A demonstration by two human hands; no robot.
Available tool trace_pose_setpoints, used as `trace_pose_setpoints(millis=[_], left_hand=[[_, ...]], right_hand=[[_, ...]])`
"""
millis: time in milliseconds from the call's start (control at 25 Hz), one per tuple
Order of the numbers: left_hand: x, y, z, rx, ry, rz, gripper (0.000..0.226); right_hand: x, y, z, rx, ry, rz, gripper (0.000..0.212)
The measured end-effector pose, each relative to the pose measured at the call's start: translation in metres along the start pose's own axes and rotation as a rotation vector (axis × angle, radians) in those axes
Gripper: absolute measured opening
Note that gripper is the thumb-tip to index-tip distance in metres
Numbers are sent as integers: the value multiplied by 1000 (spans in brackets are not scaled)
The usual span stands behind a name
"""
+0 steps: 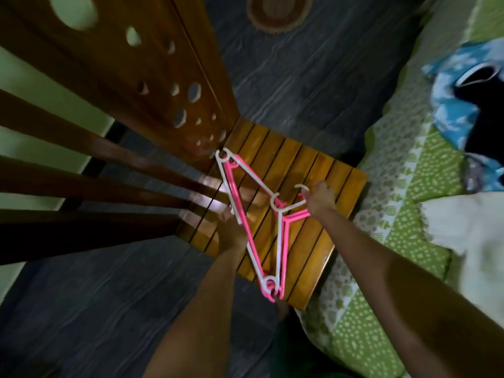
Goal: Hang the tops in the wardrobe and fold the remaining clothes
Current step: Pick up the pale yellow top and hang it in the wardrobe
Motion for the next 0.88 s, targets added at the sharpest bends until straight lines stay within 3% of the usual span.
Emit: trace_pose_setpoints(millis=[80, 240, 440, 560, 760, 880], left_hand=[[-11, 6, -8, 34, 2, 27, 48], [-12, 12, -10, -43, 46, 52, 56], [-3, 20, -5, 65, 50, 118, 39], [37, 65, -15, 319, 15, 94, 31], [143, 164, -117, 605, -310, 191, 27], [232, 214, -210, 666, -378, 102, 35]], right_hand=[[-16, 1, -18, 95, -3, 44, 35], [-15, 3, -21, 118, 102, 162, 31], [5, 17, 27, -214, -149, 162, 36], [8, 44, 79, -472, -73, 109, 37], [14, 140, 194, -1152, 62, -173, 17], [8, 227, 264, -1182, 124, -201, 16]])
Point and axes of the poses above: each hand's wrist, its own x-axis away from the middle knuckle, its own z-axis out of the back of the hand, y = z × x, the point moved 3 cm from there along -x, towards the middle knuckle, and after that the axes turned 10 degrees about y, right-handed, at the moved point
